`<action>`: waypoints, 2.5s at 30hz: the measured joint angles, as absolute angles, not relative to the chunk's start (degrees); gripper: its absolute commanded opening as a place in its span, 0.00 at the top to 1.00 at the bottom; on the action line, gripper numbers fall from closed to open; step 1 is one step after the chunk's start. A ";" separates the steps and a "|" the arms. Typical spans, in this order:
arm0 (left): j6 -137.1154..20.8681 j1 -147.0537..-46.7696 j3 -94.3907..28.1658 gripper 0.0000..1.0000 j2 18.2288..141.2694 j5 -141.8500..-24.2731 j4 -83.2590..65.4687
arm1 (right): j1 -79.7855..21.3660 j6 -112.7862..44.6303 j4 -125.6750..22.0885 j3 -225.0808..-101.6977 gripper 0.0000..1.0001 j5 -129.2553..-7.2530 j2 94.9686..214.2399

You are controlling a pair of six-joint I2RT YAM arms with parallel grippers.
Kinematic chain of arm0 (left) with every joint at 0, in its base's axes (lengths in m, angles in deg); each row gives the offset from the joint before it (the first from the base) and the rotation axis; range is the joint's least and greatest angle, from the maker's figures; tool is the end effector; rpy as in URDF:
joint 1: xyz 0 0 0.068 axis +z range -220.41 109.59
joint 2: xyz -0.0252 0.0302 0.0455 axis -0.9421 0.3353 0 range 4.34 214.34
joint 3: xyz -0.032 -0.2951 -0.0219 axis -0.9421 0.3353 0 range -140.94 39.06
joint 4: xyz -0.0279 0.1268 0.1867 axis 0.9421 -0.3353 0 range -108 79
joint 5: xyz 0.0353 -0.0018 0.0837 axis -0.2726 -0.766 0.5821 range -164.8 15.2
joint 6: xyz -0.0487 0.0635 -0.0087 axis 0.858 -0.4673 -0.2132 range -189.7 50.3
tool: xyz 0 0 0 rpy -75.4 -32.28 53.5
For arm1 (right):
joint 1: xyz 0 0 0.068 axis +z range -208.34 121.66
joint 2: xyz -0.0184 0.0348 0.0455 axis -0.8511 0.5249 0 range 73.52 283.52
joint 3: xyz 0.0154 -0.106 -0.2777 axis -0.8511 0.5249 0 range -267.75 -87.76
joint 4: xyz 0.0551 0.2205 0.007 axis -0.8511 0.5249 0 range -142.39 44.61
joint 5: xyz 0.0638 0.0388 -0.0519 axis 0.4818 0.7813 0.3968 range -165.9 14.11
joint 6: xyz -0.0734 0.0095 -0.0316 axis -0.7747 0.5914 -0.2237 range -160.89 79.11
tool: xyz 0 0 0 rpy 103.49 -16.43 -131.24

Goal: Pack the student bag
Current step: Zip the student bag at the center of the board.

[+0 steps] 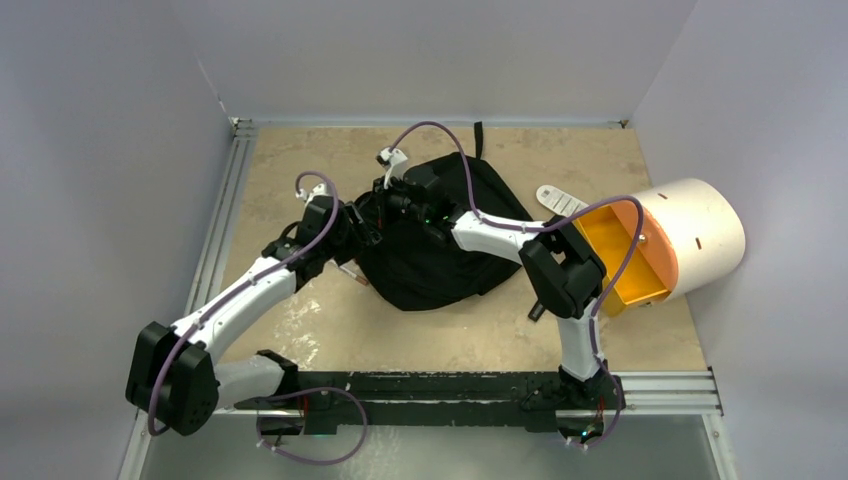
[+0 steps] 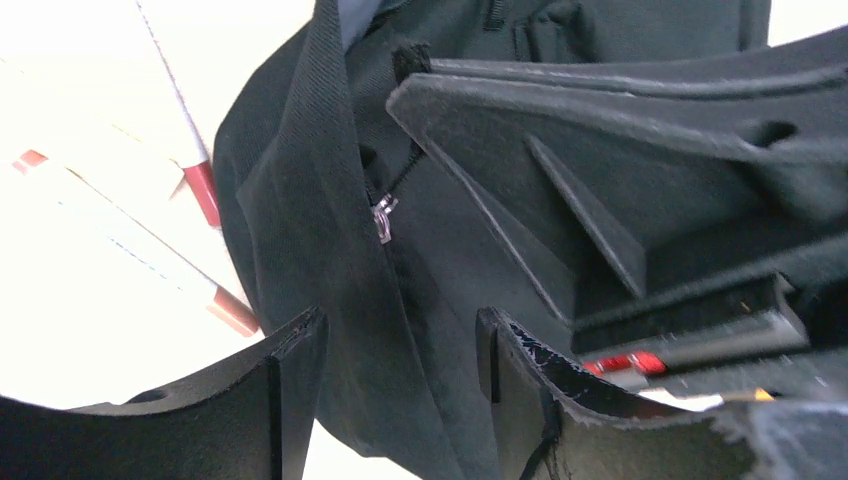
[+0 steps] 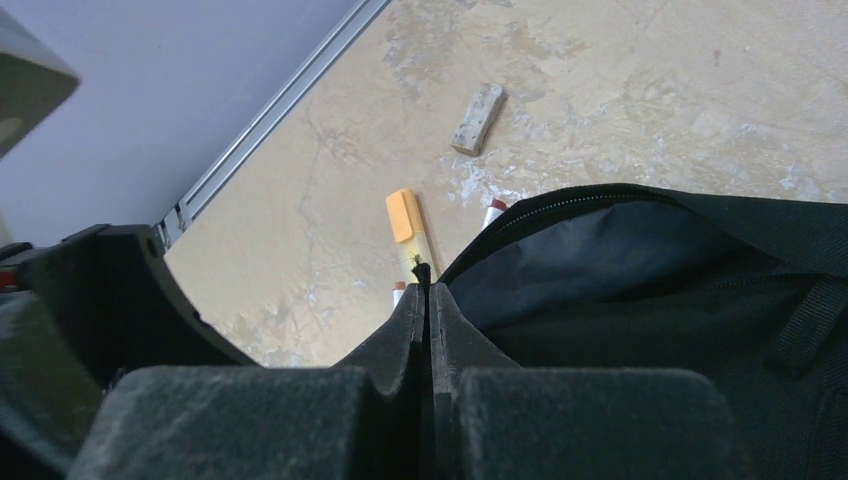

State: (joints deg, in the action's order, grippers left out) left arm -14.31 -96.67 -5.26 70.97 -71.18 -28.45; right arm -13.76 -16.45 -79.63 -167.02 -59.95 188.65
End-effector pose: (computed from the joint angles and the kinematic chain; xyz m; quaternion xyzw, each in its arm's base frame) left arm 0.2090 -0.0982 0.2641 -0.2406 0.8725 -0.2557 0.3397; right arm 0.3328 0.3549 0.2812 -0.2203 0.7236 0.4524 0.4725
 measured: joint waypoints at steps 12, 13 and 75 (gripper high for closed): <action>-18.57 -96.70 -4.21 0.72 72.94 -67.95 -30.31 | -13.72 -16.47 -79.15 -166.80 1.00 -59.91 188.65; -19.40 -96.72 -4.21 0.78 72.94 -67.75 -30.29 | -13.72 -16.47 -79.15 -166.71 1.00 -59.88 188.65; -23.79 -96.70 4.16 1.00 61.27 -71.60 -28.47 | -21.76 -17.63 -76.57 -178.21 0.87 -80.91 199.47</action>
State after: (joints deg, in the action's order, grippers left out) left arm -23.79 -96.70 4.16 61.27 -71.60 -28.47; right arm -21.76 -17.63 -76.57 -178.21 -80.91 199.47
